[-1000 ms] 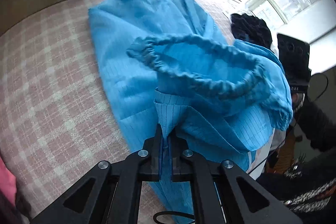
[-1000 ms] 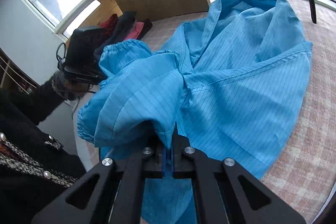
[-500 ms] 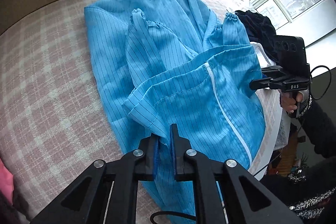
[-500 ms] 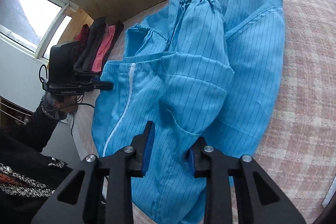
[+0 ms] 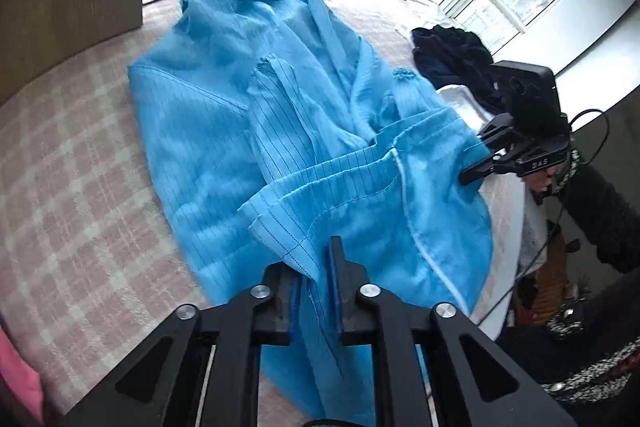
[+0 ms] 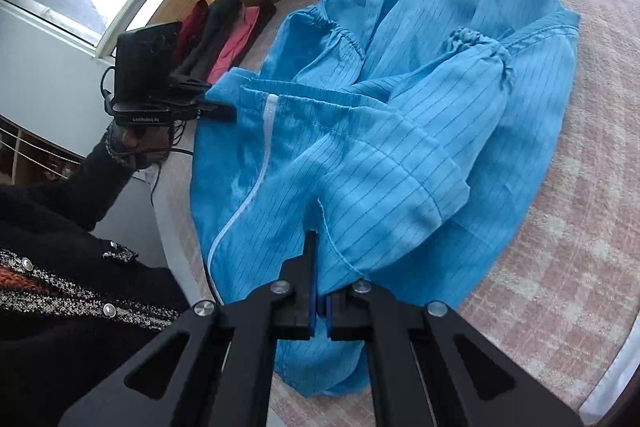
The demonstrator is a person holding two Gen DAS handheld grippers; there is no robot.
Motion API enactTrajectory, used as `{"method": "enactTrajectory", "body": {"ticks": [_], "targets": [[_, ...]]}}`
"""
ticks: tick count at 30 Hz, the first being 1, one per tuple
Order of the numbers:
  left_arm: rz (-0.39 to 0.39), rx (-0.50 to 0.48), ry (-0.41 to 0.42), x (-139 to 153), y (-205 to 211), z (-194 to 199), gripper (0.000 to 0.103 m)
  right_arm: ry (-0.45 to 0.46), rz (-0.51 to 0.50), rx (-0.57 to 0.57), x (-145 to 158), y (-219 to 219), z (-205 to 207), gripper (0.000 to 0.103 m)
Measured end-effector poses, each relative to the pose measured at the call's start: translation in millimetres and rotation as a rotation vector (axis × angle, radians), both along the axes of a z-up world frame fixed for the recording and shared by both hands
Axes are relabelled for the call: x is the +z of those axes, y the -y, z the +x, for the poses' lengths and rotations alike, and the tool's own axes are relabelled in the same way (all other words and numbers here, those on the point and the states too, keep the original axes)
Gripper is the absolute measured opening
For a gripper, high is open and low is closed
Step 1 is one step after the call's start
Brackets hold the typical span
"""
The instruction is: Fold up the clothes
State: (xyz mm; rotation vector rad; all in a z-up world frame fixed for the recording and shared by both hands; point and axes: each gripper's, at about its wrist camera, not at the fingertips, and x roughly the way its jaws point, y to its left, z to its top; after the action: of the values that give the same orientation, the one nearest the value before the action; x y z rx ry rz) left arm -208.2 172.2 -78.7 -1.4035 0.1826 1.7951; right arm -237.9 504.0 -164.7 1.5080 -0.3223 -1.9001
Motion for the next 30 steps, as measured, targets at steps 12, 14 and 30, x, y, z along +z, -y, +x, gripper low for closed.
{"method": "enactTrajectory", "body": {"ticks": [12, 14, 30], "targets": [[-0.024, 0.076, 0.023, 12, 51, 18, 0.039, -0.109, 0.271, -0.166, 37, -28, 8, 0.031], [-0.03, 0.083, 0.009, 13, 48, 29, 0.039, -0.177, 0.252, -0.201, 55, -29, 11, 0.031], [0.082, -0.064, 0.015, 4, -7, 92, 0.039, -0.078, 0.279, 0.334, -10, 191, -145, 0.007]]}}
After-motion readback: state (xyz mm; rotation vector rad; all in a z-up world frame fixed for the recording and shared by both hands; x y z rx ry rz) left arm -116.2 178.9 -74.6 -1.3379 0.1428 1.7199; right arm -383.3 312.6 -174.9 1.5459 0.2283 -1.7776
